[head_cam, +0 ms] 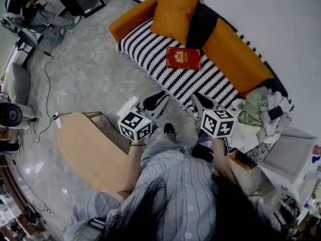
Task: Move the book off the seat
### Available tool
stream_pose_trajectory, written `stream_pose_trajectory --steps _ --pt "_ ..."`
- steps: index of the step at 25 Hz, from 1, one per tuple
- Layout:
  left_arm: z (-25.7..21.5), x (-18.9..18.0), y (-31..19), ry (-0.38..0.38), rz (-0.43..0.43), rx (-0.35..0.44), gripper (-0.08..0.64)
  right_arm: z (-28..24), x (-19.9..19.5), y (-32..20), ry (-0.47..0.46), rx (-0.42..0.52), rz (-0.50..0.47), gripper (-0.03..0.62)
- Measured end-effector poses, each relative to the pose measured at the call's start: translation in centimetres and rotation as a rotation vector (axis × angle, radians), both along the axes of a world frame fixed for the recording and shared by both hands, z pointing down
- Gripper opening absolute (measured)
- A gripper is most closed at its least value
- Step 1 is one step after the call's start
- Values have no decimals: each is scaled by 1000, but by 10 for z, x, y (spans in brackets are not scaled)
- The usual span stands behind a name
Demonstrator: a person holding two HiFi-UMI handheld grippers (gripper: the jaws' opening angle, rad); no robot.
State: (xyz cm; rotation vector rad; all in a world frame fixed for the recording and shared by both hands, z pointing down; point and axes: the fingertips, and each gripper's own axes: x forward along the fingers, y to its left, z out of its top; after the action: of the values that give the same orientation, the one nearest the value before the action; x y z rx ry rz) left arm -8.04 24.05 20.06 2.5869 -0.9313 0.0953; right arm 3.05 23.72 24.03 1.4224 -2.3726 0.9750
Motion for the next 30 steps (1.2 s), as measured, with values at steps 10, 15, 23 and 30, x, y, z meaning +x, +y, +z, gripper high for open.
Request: stream_pose_trajectory --steps 10,15,23,30 --pt "27 4 -22 -10 -14 -68 64 18 13 -28 2 -42 4 54" --pt "40 9 -59 -30 -36 -97 64 35 28 -66 -8 -81 8 54" --pt "87 -1 -119 -59 -118 -184 64 68 57 -146 -24 -148 4 54" --pt "136 -8 -172 -107 -170 -262 64 119 76 -205 -8 -228 -31 54"
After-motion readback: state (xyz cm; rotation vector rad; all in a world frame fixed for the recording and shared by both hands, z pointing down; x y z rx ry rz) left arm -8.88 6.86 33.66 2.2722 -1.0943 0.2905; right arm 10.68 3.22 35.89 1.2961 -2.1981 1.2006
